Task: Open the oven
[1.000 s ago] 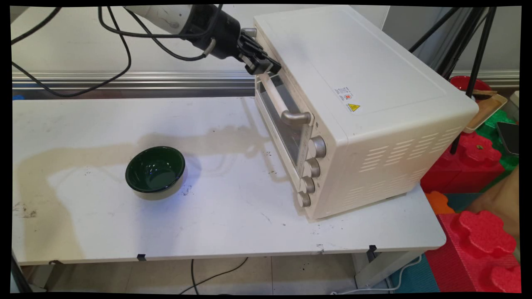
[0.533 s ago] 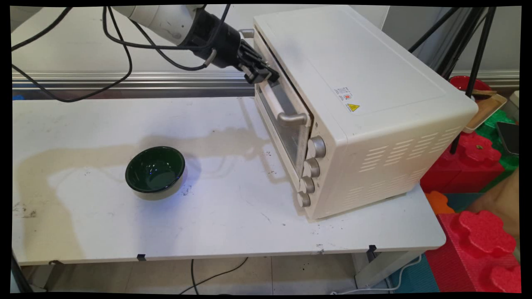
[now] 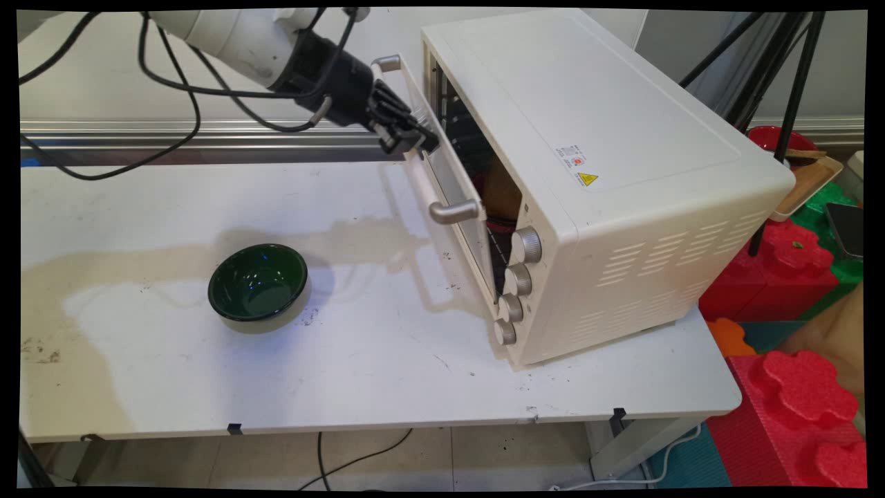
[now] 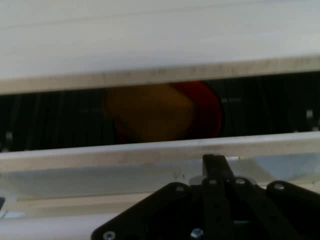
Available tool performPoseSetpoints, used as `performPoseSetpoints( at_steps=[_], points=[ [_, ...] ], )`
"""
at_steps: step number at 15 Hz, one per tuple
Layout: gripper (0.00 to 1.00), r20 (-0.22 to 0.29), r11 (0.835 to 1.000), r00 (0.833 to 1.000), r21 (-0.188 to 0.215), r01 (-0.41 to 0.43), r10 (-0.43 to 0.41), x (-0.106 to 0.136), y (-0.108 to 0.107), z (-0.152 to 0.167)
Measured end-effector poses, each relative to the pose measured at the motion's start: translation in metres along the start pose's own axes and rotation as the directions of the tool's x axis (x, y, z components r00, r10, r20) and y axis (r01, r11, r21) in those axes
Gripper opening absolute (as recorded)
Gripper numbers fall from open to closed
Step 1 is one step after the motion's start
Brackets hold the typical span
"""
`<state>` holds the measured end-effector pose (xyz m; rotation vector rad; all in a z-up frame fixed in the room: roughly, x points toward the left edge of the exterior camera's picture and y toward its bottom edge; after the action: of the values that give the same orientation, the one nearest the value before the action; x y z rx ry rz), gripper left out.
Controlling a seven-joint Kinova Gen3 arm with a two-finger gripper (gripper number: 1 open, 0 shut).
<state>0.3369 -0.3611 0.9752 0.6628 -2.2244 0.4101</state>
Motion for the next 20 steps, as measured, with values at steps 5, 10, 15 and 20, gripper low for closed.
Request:
performPoseSetpoints(
  at_steps=[5,10,15,20],
  points=[
    [0.00,0.041,1.000,0.999,-0.006,0.005,-0.004,-0.026,0.002,-0.013],
    [0.00,0.077,1.000,0.997,-0.013,0.010,-0.009,-0.049,0.006,-0.020],
    [0.00,0.121,1.000,0.993,-0.022,0.015,-0.012,-0.074,0.011,-0.020],
    [0.00,0.162,1.000,0.987,-0.025,0.009,-0.005,-0.093,0.014,-0.014]
  ],
)
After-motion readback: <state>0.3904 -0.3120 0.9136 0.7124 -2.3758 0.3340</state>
